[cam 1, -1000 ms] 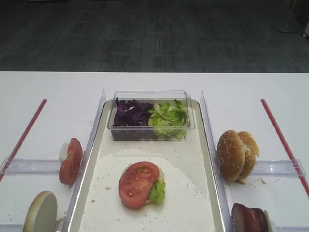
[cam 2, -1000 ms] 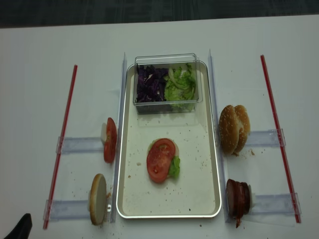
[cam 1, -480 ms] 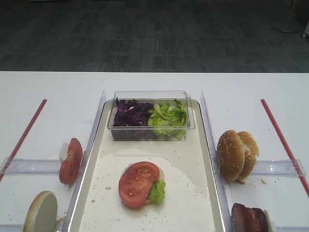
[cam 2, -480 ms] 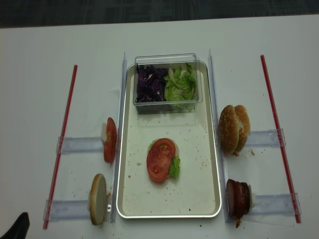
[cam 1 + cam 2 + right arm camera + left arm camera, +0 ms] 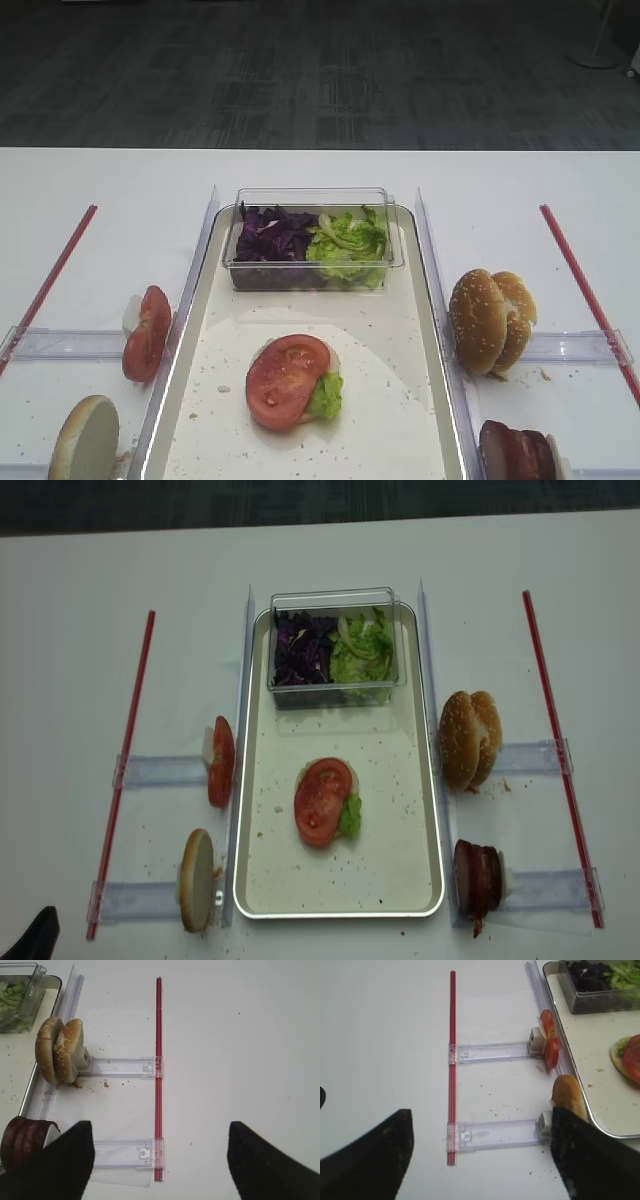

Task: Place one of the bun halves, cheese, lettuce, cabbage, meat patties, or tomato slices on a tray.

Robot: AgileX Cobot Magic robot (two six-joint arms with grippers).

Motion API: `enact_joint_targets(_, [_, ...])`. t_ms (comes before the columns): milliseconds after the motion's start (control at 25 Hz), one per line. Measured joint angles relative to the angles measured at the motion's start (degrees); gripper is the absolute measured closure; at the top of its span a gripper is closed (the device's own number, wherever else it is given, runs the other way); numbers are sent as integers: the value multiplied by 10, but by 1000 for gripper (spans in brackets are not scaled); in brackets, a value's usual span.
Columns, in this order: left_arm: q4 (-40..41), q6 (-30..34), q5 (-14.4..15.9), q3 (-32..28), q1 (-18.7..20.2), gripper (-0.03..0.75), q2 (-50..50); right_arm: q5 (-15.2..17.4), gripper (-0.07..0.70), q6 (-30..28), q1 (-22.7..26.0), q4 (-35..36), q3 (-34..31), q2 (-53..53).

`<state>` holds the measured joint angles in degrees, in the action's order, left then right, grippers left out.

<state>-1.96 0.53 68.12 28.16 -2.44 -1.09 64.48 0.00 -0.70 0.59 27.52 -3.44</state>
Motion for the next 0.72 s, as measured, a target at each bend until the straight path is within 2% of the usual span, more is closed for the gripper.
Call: enact_joint_targets(720, [0, 0, -1, 0, 0, 197, 0, 0, 61, 0, 0, 0, 0, 0])
